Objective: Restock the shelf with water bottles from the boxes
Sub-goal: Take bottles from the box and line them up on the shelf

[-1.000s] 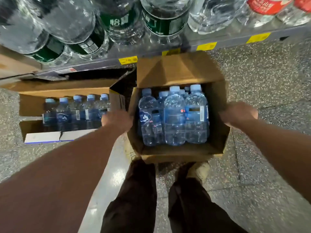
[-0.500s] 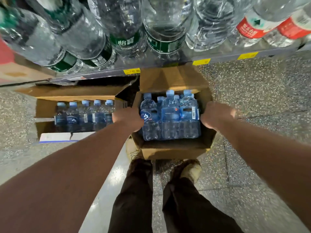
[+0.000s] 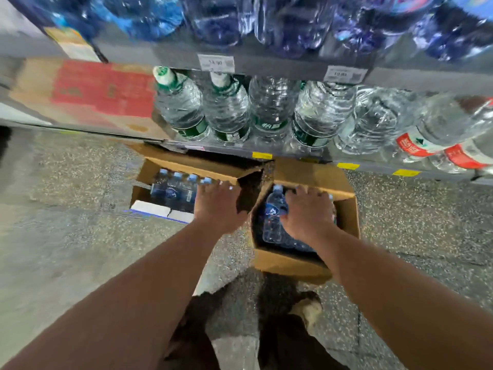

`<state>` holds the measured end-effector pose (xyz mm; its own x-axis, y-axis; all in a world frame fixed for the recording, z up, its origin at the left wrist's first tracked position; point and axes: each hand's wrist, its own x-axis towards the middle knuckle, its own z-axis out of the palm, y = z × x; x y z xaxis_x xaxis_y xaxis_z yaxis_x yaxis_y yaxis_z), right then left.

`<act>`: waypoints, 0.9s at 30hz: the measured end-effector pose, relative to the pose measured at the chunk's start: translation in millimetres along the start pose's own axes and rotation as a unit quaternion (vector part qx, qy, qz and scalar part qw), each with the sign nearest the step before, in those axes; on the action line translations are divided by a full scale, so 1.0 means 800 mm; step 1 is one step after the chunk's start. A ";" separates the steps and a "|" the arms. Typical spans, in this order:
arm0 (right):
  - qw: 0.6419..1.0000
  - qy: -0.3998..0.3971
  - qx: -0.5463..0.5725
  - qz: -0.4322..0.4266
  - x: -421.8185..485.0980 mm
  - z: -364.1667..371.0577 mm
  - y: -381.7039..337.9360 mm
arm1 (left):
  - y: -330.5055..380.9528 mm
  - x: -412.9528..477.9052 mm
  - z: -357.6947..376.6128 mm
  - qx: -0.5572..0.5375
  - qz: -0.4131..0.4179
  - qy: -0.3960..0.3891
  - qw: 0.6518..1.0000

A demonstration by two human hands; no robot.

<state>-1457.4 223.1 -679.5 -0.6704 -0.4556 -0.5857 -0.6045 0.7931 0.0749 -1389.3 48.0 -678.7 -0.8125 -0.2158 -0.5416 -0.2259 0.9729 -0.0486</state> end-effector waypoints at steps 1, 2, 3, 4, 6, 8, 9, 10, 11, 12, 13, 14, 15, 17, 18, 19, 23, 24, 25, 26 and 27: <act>1.000 -0.006 -0.001 0.001 0.002 -0.007 -0.019 | -0.019 -0.005 0.000 -0.016 -0.004 0.003 1.000; 1.000 -0.005 0.001 0.003 0.004 -0.014 -0.039 | -0.038 -0.010 0.001 -0.027 -0.004 0.008 1.000; 1.000 0.000 0.003 0.006 0.006 -0.020 -0.061 | -0.060 -0.014 0.003 -0.031 0.000 0.009 0.999; 1.000 0.004 0.002 0.007 0.008 -0.027 -0.084 | -0.083 -0.019 0.006 -0.025 0.004 0.004 1.000; 1.000 0.006 -0.006 0.002 0.014 -0.038 -0.130 | -0.131 -0.028 0.014 0.011 0.015 -0.014 1.000; 1.000 0.003 -0.001 0.008 0.019 -0.048 -0.177 | -0.178 -0.034 0.024 0.044 0.035 -0.025 0.998; 1.000 0.000 0.005 0.016 0.023 -0.051 -0.198 | -0.200 -0.036 0.029 0.054 0.048 -0.034 0.997; 1.000 0.001 0.013 0.021 0.028 -0.052 -0.218 | -0.220 -0.039 0.034 0.060 0.056 -0.042 0.996; 0.999 0.006 0.018 0.026 0.036 -0.052 -0.236 | -0.239 -0.040 0.041 0.062 0.060 -0.048 0.995; 0.999 0.011 0.022 0.032 0.043 -0.051 -0.252 | -0.256 -0.040 0.047 0.069 0.065 -0.057 0.994; 0.999 0.010 0.024 0.039 0.051 -0.049 -0.266 | -0.271 -0.039 0.052 0.076 0.070 -0.069 0.992; 0.999 0.001 0.024 0.043 0.057 -0.047 -0.277 | -0.283 -0.037 0.057 0.083 0.072 -0.080 0.991; 0.999 -0.006 0.019 0.043 0.062 -0.046 -0.286 | -0.292 -0.036 0.061 0.087 0.071 -0.087 0.990; 0.999 -0.015 0.017 0.040 0.071 -0.041 -0.296 | -0.300 -0.033 0.067 0.083 0.067 -0.093 0.990; 0.999 -0.015 0.027 0.036 0.075 -0.041 -0.297 | -0.300 -0.030 0.067 0.084 0.071 -0.093 0.990; 0.999 -0.015 0.037 0.033 0.080 -0.040 -0.298 | -0.300 -0.024 0.067 0.089 0.078 -0.094 0.989; 0.999 -0.038 0.032 0.018 0.107 -0.041 -0.294 | -0.297 0.010 0.063 0.088 0.081 -0.080 0.989; 0.998 -0.046 0.036 0.023 0.115 -0.037 -0.292 | -0.295 0.022 0.062 0.085 0.080 -0.078 0.990; 0.998 -0.052 0.038 0.028 0.124 -0.033 -0.290 | -0.292 0.033 0.062 0.083 0.078 -0.076 0.991; 0.997 -0.054 0.039 0.031 0.133 -0.028 -0.289 | -0.289 0.044 0.065 0.082 0.076 -0.074 0.991; 0.997 -0.057 0.038 0.032 0.141 -0.022 -0.288 | -0.285 0.053 0.069 0.082 0.075 -0.074 0.991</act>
<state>-1401.5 -18.0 -748.5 -0.6508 -0.3578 -0.6696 -0.5246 0.8495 0.0560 -1342.7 -178.0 -736.9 -0.7396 -0.0652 -0.6699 -0.0085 0.9961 -0.0876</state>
